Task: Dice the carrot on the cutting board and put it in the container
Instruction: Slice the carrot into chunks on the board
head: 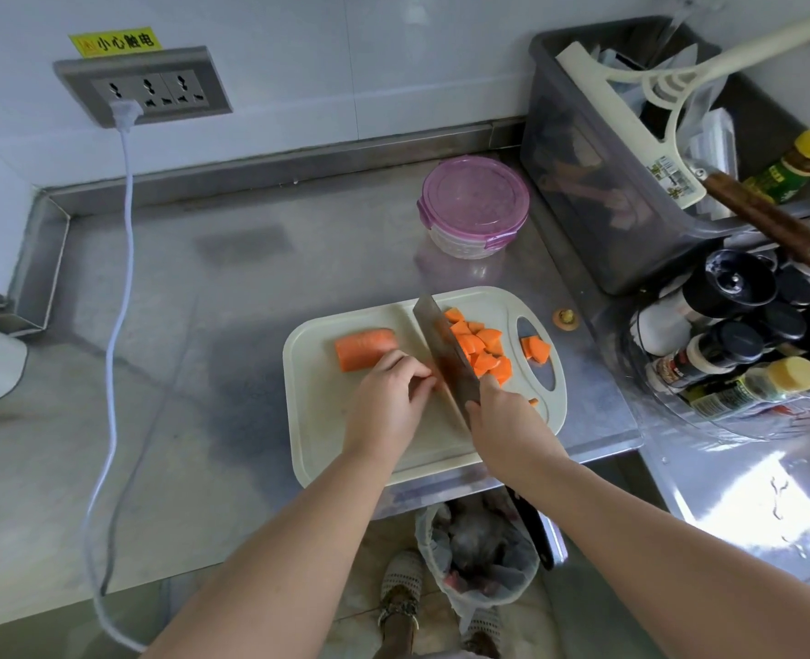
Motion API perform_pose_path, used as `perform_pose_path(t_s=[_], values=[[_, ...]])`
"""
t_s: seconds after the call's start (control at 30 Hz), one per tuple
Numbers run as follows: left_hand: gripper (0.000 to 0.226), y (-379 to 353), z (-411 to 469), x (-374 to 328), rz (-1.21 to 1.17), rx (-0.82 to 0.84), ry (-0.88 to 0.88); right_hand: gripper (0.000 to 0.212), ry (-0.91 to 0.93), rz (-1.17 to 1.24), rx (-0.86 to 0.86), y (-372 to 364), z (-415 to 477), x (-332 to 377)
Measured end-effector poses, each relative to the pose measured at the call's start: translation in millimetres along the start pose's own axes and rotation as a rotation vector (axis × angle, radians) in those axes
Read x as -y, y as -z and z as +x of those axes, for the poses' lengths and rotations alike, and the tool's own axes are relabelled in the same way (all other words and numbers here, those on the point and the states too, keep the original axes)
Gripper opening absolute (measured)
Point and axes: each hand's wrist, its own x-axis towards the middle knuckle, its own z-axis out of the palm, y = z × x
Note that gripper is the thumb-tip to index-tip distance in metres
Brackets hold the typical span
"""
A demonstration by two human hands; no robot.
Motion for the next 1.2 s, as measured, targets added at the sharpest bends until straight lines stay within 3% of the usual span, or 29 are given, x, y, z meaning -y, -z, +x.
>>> perform_pose_path(t_s=[0.13, 0.27, 0.43, 0.67, 0.8, 1.2], values=[[0.001, 1.0, -1.2, -1.3, -0.012, 0.023, 0.018, 0.035, -0.022, 0.083, -0.050, 8.6, -7.1, -3.4], [0.002, 1.6, -1.3, -3.3, -0.020, 0.031, 0.034, 0.038, 0.056, 0.000, -0.076, 9.8, -14.3, -2.5], [0.004, 3.0, 0.6, -6.1, -0.039, 0.051, 0.078, 0.039, 0.099, -0.132, -0.044, 10.7, -18.8, 1.5], [0.002, 4.8, 0.2, -7.6, -0.025, 0.042, 0.072, 0.049, 0.076, -0.052, -0.011, 11.8, -22.3, 3.8], [0.002, 4.8, -0.1, -6.4, -0.027, 0.042, 0.068, 0.023, 0.056, 0.123, -0.011, 15.1, -21.8, 4.3], [0.002, 3.6, -0.4, -3.7, -0.038, 0.025, 0.045, 0.021, 0.093, 0.169, -0.029, 14.8, -24.6, 6.5]])
